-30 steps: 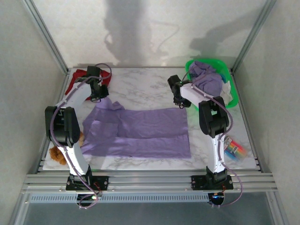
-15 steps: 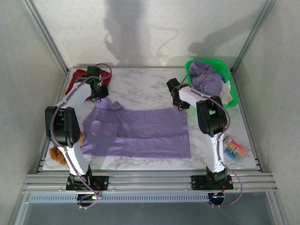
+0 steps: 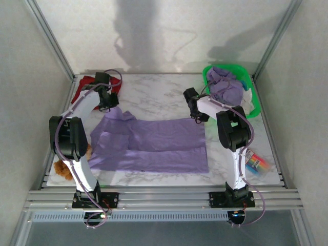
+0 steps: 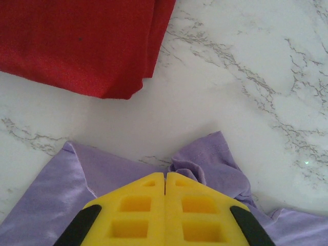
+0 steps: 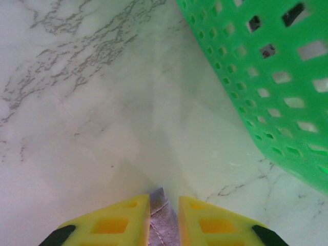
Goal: Fold and stack the t-shirts
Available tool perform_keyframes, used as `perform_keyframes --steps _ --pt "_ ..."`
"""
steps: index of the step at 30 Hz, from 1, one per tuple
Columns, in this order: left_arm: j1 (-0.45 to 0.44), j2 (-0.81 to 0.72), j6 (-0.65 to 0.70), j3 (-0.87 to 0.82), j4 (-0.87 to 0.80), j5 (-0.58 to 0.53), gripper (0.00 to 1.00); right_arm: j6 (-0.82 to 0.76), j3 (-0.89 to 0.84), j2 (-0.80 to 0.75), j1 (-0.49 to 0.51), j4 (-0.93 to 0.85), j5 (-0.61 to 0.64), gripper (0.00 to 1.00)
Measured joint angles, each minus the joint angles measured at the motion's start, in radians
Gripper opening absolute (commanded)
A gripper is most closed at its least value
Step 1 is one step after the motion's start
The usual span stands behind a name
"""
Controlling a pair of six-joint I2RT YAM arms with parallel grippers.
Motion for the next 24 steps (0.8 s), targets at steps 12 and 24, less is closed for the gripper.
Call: perform_keyframes --steps 12,24 --pt "0.0 -0.013 0.0 -0.001 0.0 0.003 0.0 0.091 -0.073 -0.056 0.0 0.015 -0.029 0.27" --pt "0.0 -0.027 0.001 -0.014 0.001 0.007 0.0 0.108 -0.109 -0.099 -0.045 0.063 -0.126 0.35"
